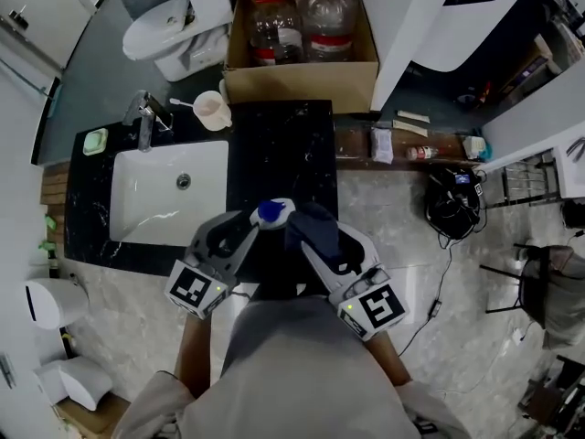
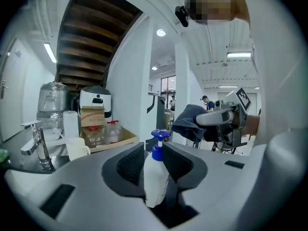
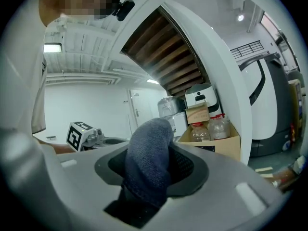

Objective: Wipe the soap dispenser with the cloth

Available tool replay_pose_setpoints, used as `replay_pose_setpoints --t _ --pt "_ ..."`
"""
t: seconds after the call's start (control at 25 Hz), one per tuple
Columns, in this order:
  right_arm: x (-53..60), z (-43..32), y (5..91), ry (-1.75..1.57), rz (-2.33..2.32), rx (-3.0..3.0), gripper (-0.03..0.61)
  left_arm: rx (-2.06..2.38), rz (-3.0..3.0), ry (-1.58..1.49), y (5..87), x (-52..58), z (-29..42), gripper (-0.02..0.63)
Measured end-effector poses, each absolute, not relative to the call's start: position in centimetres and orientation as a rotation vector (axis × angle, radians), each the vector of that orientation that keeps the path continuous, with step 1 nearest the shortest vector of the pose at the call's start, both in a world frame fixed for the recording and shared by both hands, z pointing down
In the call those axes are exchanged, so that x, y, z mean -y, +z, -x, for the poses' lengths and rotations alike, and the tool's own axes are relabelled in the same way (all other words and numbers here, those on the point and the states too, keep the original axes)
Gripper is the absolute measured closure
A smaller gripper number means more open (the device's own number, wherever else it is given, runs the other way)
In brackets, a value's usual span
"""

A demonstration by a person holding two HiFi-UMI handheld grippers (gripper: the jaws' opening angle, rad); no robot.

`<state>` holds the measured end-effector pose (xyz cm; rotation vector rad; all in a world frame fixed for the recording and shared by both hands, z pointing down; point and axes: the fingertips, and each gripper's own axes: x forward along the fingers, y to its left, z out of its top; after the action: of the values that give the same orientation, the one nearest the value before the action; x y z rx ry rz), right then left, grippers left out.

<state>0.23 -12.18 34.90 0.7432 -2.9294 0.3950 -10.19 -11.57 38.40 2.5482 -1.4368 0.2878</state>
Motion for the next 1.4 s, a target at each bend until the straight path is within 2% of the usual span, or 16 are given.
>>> replay_pose_setpoints --t 0.52,0.88,0.92,1.0,1.4 --pt "10.9 -0.3 35.2 0.349 -1.003 2.836 0.400 1.171 -2.748 0.327 40.1 13.6 7.6 0.407" --pt "10.0 -0.8 35.4 0.340 -1.132 2.793 0.399 1.100 -2.834 0.308 39.5 15.4 6.4 0.408" --pt "10.1 -1.0 35.4 0.341 -1.146 2.791 0.400 1.103 -2.849 0.312 39.5 15.6 6.3 0.414" --pt "10.3 -1.2 35.4 0.362 -1.168 2.798 0.399 1.109 -2.871 0.317 39.6 15.8 6.2 0.469" --pt "12.2 -0.3 36.2 0.361 -1.186 2.812 0.400 1.196 -2.695 0.164 39.6 18.9 8.7 0.476"
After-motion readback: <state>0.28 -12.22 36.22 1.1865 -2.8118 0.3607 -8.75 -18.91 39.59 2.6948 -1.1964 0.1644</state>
